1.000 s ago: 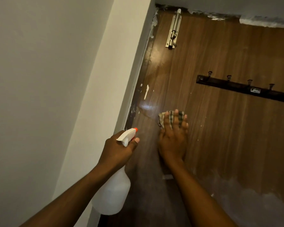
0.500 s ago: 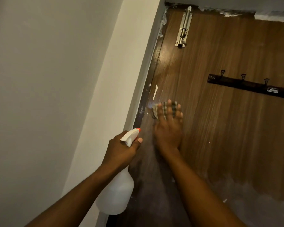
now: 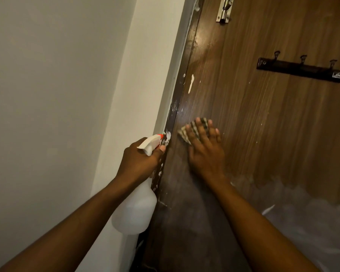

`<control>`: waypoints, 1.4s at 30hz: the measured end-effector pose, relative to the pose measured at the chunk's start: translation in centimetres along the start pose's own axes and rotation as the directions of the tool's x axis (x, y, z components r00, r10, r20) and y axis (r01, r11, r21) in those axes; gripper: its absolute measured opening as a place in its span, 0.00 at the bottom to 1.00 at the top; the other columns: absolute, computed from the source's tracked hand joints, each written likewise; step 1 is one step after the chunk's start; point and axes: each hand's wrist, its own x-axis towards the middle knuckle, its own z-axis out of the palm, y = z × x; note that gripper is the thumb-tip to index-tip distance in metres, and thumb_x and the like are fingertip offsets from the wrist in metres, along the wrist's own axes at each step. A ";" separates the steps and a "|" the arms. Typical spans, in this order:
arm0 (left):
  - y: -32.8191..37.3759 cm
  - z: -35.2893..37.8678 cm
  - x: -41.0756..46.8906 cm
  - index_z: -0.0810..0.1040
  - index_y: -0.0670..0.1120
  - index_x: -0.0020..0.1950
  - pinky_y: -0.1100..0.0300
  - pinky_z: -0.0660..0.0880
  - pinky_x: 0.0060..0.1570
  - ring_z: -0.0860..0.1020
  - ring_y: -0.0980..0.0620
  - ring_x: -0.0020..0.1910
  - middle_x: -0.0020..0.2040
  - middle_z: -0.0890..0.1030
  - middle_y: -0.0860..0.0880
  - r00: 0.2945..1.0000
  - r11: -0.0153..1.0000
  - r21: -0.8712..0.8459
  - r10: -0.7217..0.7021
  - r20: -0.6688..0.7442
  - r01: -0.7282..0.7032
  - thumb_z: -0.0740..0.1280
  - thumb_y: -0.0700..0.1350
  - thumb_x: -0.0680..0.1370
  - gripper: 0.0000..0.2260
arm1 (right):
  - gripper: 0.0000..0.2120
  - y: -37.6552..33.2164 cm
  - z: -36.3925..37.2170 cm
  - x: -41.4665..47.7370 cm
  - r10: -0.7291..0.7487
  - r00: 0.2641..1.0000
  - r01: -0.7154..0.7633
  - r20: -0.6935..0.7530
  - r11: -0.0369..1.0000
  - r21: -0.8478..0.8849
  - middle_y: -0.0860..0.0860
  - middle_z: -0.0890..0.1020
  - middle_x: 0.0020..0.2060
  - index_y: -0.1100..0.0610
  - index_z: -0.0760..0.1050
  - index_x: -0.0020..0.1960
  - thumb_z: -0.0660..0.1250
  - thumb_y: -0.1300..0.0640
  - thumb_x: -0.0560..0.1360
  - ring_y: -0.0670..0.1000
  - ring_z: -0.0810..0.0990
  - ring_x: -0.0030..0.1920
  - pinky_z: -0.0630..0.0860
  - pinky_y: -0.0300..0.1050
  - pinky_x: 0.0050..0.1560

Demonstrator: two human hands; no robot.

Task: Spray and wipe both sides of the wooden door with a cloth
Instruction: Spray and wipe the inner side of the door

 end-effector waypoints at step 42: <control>0.2 9.0 -3.1 0.71 0.44 0.67 0.47 0.75 0.60 0.78 0.44 0.57 0.60 0.79 0.43 0.975 0.988 -0.121 -0.068 0.211 0.095 0.68 0.55 0.72 0.27 | 0.26 5.9 -1.5 -16.8 0.161 0.986 -0.161 -0.028 0.987 0.026 0.53 0.60 0.79 0.49 0.64 0.77 0.63 0.54 0.80 0.59 0.53 0.80 0.51 0.62 0.78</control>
